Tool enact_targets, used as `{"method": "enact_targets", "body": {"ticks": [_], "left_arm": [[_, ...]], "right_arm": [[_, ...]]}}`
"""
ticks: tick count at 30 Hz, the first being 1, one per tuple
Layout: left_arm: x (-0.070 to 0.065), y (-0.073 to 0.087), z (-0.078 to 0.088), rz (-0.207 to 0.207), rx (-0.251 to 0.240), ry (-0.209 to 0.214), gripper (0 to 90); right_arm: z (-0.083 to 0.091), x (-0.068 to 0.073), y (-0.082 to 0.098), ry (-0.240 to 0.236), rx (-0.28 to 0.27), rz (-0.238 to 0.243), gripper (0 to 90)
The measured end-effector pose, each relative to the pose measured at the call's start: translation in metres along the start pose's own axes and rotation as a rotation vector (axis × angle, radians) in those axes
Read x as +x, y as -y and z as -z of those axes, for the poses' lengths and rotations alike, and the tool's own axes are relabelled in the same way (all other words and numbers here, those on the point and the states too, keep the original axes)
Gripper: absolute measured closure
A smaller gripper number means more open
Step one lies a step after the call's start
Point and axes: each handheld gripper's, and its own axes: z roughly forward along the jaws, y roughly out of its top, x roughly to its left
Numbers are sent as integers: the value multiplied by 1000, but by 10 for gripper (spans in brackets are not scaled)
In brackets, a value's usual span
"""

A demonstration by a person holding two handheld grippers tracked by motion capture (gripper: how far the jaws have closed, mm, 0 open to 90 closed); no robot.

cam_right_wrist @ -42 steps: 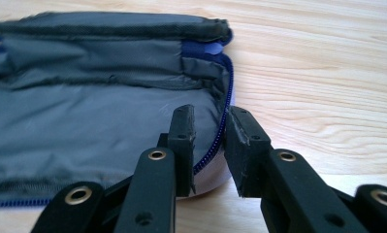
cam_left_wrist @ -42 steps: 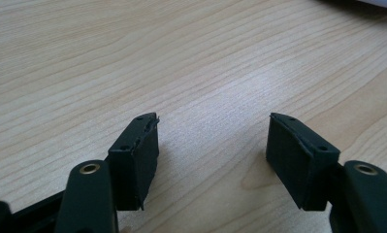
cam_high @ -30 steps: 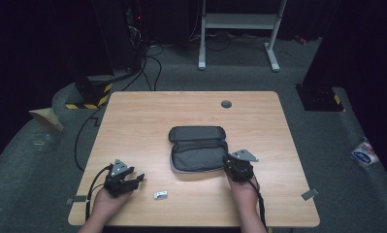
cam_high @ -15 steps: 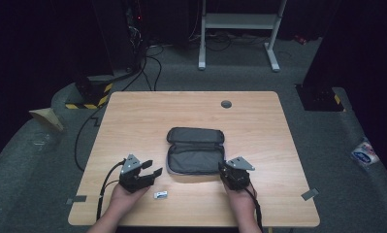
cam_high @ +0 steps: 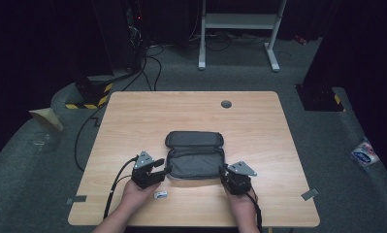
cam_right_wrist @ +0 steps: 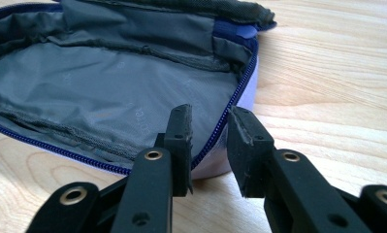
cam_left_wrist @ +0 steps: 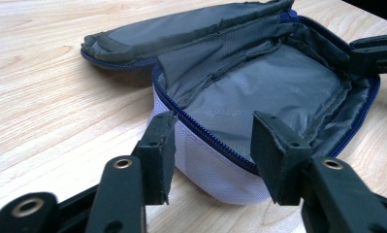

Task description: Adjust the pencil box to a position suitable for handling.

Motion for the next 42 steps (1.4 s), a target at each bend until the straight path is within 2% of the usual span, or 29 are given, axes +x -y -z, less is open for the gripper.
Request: {"method": "enact_targets", "body": {"ticks": [6, 8, 16, 19, 23, 29, 32, 36, 39, 40, 41, 42], "left_arm": [[5, 2, -2, 19, 4, -2, 573], [5, 1, -7, 2, 8, -5, 583], [8, 1, -10, 7, -1, -12, 592], [8, -1, -6, 12, -23, -4, 571], [8, -3, 1, -2, -44, -6, 498], [16, -1, 15, -8, -42, -17, 463], [22, 3, 21, -9, -32, -30, 452], [29, 6, 29, -1, -24, -36, 436], [34, 9, 36, 4, -8, -28, 446], [37, 15, 43, 3, 15, -20, 461], [37, 15, 43, 3, 15, -20, 469], [39, 20, 46, 2, 34, -20, 479]], "right_arm": [[-4, 6, -2, -1, 1, 28, 678], [-6, 6, -4, -1, 2, 23, 676], [-11, 2, -8, 0, 2, 22, 641], [-7, 0, -10, -12, -15, 6, 621], [10, -6, -19, -26, -75, -27, 570], [29, -17, -24, 0, -125, -32, 543], [32, -22, -21, 22, -122, -31, 517], [32, -34, -7, 70, -73, -5, 478], [33, -49, 7, 108, -25, 5, 458], [35, -53, 12, 120, -16, 12, 457], [35, -53, 12, 120, -16, 12, 457], [37, -63, 20, 144, 10, -5, 457]]}}
